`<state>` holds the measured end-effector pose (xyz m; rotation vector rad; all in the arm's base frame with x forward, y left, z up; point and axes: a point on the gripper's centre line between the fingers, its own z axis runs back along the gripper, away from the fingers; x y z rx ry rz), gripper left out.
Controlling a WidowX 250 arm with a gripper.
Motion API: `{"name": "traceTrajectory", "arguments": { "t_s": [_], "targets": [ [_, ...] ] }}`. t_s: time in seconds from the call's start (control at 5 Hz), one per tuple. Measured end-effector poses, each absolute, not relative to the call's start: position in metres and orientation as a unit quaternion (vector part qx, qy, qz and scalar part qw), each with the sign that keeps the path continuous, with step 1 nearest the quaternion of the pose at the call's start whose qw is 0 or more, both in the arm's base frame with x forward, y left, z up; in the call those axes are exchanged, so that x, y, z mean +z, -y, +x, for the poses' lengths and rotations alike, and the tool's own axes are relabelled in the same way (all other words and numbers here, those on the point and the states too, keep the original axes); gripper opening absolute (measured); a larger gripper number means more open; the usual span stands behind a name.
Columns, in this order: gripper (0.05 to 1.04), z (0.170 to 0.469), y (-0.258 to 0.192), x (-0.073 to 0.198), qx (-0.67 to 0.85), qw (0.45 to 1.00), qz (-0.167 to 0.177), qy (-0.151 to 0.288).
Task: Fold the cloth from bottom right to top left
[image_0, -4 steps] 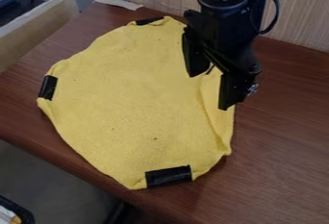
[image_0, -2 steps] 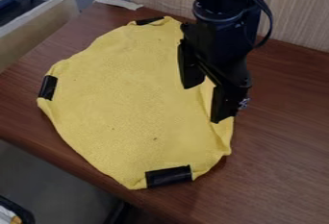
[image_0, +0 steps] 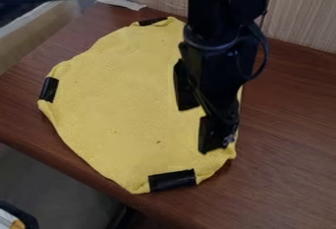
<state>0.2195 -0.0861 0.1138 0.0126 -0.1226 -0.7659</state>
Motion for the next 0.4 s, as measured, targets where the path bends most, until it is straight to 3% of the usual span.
{"name": "traceTrajectory", "arguments": {
  "t_s": [0.4],
  "targets": [
    [1.001,0.195,0.074,0.074,-0.415,0.91,0.012,0.011]
  ]
}}
